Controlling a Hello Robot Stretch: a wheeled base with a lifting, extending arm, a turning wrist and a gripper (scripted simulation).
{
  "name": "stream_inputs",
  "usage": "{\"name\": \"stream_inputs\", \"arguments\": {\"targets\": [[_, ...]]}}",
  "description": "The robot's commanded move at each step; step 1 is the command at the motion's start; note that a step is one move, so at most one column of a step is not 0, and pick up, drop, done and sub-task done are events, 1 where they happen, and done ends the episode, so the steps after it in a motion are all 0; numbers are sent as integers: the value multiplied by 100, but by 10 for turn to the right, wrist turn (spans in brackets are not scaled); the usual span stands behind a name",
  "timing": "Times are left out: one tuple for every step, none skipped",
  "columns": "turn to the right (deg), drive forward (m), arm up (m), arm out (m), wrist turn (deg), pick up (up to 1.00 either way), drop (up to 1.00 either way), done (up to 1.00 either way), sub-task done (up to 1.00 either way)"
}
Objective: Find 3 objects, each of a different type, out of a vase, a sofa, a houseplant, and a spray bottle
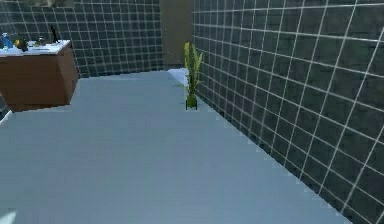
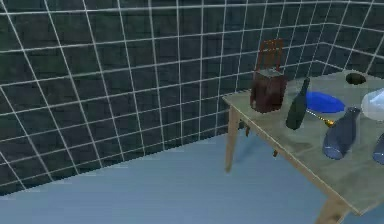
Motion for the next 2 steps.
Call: {"name": "stream_inputs", "arguments": {"targets": [[0,100,0,0,0,0,0,0,0],[0,95,0,0,0,0,0,0,0]]}}
